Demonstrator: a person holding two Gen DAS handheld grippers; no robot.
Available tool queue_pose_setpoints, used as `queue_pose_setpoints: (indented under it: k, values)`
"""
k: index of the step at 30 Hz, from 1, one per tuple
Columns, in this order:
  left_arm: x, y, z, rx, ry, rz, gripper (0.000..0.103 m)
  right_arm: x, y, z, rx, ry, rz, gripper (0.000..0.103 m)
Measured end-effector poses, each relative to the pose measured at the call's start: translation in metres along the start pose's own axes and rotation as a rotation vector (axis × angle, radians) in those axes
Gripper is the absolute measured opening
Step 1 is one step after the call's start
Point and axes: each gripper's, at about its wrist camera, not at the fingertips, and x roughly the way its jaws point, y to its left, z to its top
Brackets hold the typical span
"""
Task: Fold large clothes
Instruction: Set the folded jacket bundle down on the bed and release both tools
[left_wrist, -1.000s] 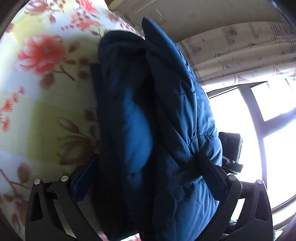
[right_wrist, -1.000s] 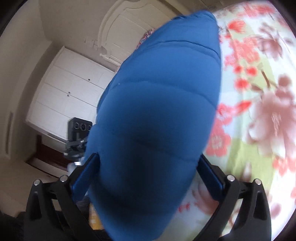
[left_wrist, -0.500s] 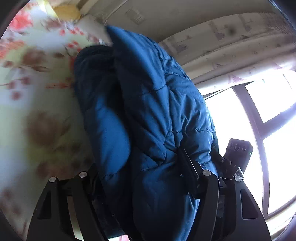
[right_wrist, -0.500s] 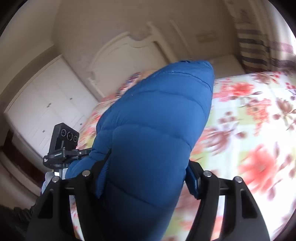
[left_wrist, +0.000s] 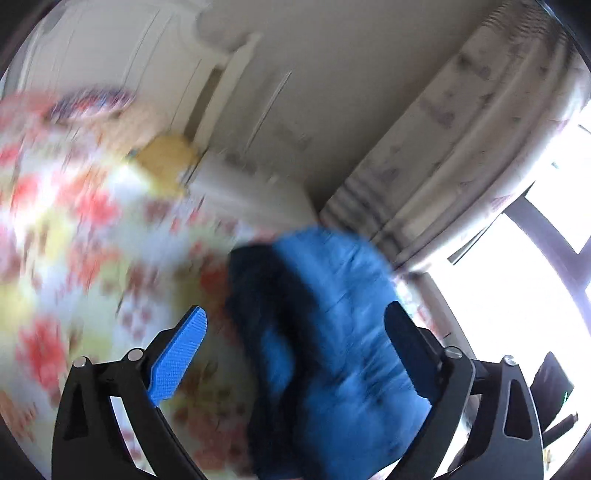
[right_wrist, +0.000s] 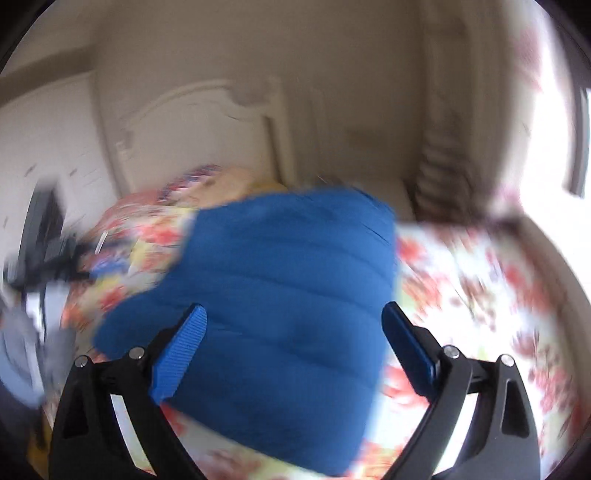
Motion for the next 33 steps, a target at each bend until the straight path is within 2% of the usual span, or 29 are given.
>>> queue_pose_setpoints:
  k: [2, 3, 4, 5, 6, 7, 9, 11, 14, 17, 21, 23, 24, 26, 27, 29, 30, 32, 33]
  values:
    - [0.018, -0.035, 0.024, 0.114, 0.029, 0.028, 0.095, 0.002, 0.04, -0.004, -0.128, -0.015, 0.0, 0.09]
    - [0.027, -0.044, 0.028, 0.16, 0.049, 0.047, 0.098, 0.005, 0.066, -0.01, -0.205, -0.015, -0.005, 0.079]
    - [0.046, -0.057, 0.033, 0.216, 0.074, 0.08, 0.098, 0.013, 0.082, -0.01, -0.248, -0.002, -0.002, 0.061]
    - [0.065, -0.068, 0.036, 0.269, 0.099, 0.112, 0.098, 0.019, 0.101, -0.016, -0.302, 0.022, 0.011, 0.051]
    - [0.088, -0.077, 0.035, 0.346, 0.135, 0.149, 0.098, 0.026, 0.122, -0.027, -0.373, 0.05, 0.021, 0.033]
    - [0.111, -0.083, 0.031, 0.428, 0.184, 0.181, 0.098, 0.032, 0.137, -0.037, -0.432, 0.065, 0.009, 0.026]
    - [0.139, -0.08, 0.013, 0.536, 0.263, 0.241, 0.098, 0.043, 0.144, -0.05, -0.441, 0.108, 0.007, 0.027]
    - [0.168, -0.067, 0.002, 0.567, 0.32, 0.285, 0.099, 0.051, 0.131, -0.056, -0.366, 0.143, 0.047, 0.027]
    - [0.172, -0.039, 0.001, 0.456, 0.323, 0.24, 0.099, 0.058, 0.12, -0.059, -0.322, 0.163, 0.088, 0.027]
    - [0.172, -0.035, -0.009, 0.476, 0.298, 0.246, 0.099, 0.069, 0.133, -0.057, -0.332, 0.201, 0.087, 0.027]
    - [0.176, -0.034, -0.016, 0.473, 0.28, 0.25, 0.099, 0.073, 0.13, -0.056, -0.302, 0.221, 0.096, 0.027]
    - [0.177, -0.033, -0.016, 0.462, 0.277, 0.246, 0.099, 0.061, 0.125, -0.046, -0.253, 0.236, 0.152, 0.027]
    - [0.176, -0.033, -0.016, 0.462, 0.271, 0.247, 0.099, 0.043, 0.118, -0.038, -0.215, 0.188, 0.181, 0.027]
    - [0.176, -0.032, -0.016, 0.459, 0.26, 0.246, 0.099, 0.005, 0.099, -0.031, -0.167, 0.06, 0.134, 0.027]
    - [0.176, -0.031, -0.016, 0.456, 0.256, 0.242, 0.099, -0.006, 0.091, -0.03, -0.144, 0.032, 0.106, 0.027]
    - [0.176, -0.029, -0.016, 0.442, 0.252, 0.229, 0.099, -0.023, 0.063, -0.033, -0.078, -0.023, -0.008, 0.028]
    - [0.176, -0.028, -0.016, 0.437, 0.25, 0.225, 0.099, -0.023, 0.051, -0.037, -0.054, -0.01, -0.046, 0.032]
    - [0.175, -0.027, -0.016, 0.426, 0.246, 0.216, 0.099, -0.001, 0.03, -0.053, -0.03, 0.129, -0.045, 0.038]
    - [0.175, -0.027, -0.016, 0.426, 0.243, 0.218, 0.099, 0.004, 0.029, -0.058, -0.042, 0.127, -0.036, 0.04]
